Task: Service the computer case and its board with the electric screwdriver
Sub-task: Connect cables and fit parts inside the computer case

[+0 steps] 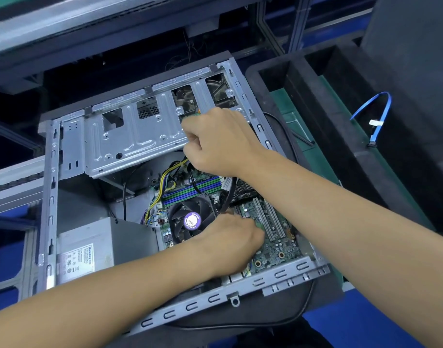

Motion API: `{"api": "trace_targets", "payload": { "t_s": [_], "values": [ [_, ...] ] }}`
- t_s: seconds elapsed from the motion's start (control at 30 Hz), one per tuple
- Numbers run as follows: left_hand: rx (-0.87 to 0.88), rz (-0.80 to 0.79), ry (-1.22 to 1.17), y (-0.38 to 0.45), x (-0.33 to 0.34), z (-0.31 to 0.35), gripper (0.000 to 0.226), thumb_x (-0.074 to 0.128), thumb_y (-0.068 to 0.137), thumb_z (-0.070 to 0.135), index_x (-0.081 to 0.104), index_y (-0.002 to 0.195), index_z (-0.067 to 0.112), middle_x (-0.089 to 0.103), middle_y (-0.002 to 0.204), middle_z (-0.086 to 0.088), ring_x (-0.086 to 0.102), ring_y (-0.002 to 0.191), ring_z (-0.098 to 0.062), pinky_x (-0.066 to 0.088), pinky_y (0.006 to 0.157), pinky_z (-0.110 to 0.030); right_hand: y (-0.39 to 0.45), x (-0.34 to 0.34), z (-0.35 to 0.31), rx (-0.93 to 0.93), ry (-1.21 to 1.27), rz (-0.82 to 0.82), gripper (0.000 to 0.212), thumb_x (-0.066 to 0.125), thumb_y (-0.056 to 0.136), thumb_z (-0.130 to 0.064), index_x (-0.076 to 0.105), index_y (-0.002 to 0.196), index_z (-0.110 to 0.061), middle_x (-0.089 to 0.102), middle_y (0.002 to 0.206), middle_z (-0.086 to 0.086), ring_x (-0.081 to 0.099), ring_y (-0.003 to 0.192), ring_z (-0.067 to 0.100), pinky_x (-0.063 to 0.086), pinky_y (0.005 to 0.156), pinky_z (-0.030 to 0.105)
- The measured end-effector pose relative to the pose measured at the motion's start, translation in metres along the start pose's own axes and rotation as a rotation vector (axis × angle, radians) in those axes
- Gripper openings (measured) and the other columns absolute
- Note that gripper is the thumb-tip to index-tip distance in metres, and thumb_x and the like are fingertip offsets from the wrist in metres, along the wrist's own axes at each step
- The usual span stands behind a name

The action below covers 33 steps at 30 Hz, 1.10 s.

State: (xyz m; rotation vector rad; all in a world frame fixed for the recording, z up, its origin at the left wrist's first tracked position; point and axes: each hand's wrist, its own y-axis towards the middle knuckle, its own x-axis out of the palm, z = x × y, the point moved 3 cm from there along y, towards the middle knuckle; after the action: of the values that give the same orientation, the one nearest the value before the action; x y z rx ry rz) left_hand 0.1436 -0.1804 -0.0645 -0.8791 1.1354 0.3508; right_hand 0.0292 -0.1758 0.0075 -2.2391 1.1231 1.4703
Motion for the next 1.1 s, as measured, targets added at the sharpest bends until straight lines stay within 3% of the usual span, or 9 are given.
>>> {"api": "trace_targets", "payload": {
  "t_s": [0.1,0.17,0.3,0.4,0.63,0.77,0.83,0.93,1.1],
  "values": [
    [-0.041,0.023,-0.042,-0.002,0.001,-0.004,0.026,0.05,0.073,-0.003,0.032,0.073,0.016,0.039,0.067,-0.006,0.058,0.074,-0.036,0.046,0.067,-0.04,0.0,0.0,0.0,0.003,0.0,0.005,0.014,0.052,0.08,-0.015,0.059,0.076,-0.004,0.042,0.058,0.002,0.035,0.056,0.024,0.036,0.056,0.031],
    [-0.086,0.062,-0.068,-0.003,0.002,-0.008,0.03,0.055,0.068,0.0,0.029,0.068,0.016,0.034,0.061,-0.002,0.054,0.069,-0.035,0.043,0.061,-0.036,-0.001,0.0,0.0,0.006,0.0,-0.001,0.012,0.052,0.08,-0.015,0.058,0.075,-0.006,0.041,0.058,0.002,0.035,0.056,0.024,0.034,0.055,0.029],
    [-0.127,0.079,-0.103,-0.002,0.003,-0.011,0.04,0.057,0.061,0.0,0.021,0.057,0.018,0.025,0.056,0.0,0.029,0.053,-0.024,0.032,0.054,-0.032,0.0,-0.001,0.0,0.008,-0.008,0.005,0.014,0.052,0.08,-0.016,0.06,0.077,-0.005,0.044,0.059,0.002,0.038,0.057,0.024,0.032,0.054,0.029],
    [-0.113,0.069,-0.08,-0.002,0.004,-0.008,0.034,0.055,0.061,0.0,0.025,0.058,0.015,0.027,0.055,-0.001,0.034,0.056,-0.028,0.036,0.053,-0.033,-0.001,0.0,0.0,0.005,-0.001,0.007,0.014,0.052,0.08,-0.017,0.06,0.077,-0.006,0.048,0.061,0.003,0.04,0.057,0.024,0.032,0.054,0.028],
    [-0.117,0.079,-0.022,-0.004,0.004,-0.004,0.033,0.052,0.069,0.005,0.024,0.057,0.015,0.026,0.055,-0.001,0.036,0.06,-0.029,0.026,0.053,-0.032,-0.001,-0.001,0.0,0.01,-0.009,0.009,0.014,0.052,0.081,-0.017,0.061,0.079,-0.006,0.05,0.062,0.003,0.042,0.058,0.024,0.032,0.054,0.028],
    [-0.111,0.078,-0.03,-0.002,0.004,-0.003,0.018,0.05,0.063,0.0,0.04,0.069,0.014,0.029,0.054,0.0,0.036,0.056,-0.029,0.021,0.047,-0.028,-0.001,-0.001,0.0,0.008,-0.008,-0.001,0.013,0.052,0.081,-0.017,0.059,0.077,-0.007,0.047,0.06,0.002,0.042,0.057,0.025,0.032,0.053,0.027],
    [-0.136,0.079,-0.022,-0.002,0.005,-0.003,0.024,0.051,0.062,0.0,0.04,0.078,0.015,0.028,0.053,0.001,0.033,0.051,-0.027,0.012,0.043,-0.027,0.0,-0.001,0.0,0.011,-0.008,0.0,0.013,0.052,0.08,-0.017,0.06,0.077,-0.007,0.045,0.059,0.002,0.041,0.057,0.025,0.03,0.053,0.026],
    [-0.155,0.088,-0.046,0.0,0.007,-0.003,0.029,0.05,0.061,0.0,0.039,0.082,0.015,0.03,0.052,0.0,0.034,0.049,-0.027,0.013,0.042,-0.026,0.0,-0.001,0.0,0.009,-0.011,0.001,0.014,0.052,0.079,-0.016,0.06,0.077,-0.005,0.042,0.057,0.001,0.038,0.056,0.024,0.032,0.053,0.028],
    [-0.127,0.096,-0.081,-0.001,0.005,-0.004,0.026,0.05,0.061,-0.003,0.039,0.075,0.017,0.03,0.053,0.0,0.032,0.049,-0.026,0.015,0.043,-0.028,0.0,-0.001,0.0,0.008,-0.01,0.002,0.014,0.052,0.079,-0.016,0.059,0.076,-0.005,0.044,0.058,0.002,0.036,0.056,0.024,0.031,0.054,0.029]
  ]
}}
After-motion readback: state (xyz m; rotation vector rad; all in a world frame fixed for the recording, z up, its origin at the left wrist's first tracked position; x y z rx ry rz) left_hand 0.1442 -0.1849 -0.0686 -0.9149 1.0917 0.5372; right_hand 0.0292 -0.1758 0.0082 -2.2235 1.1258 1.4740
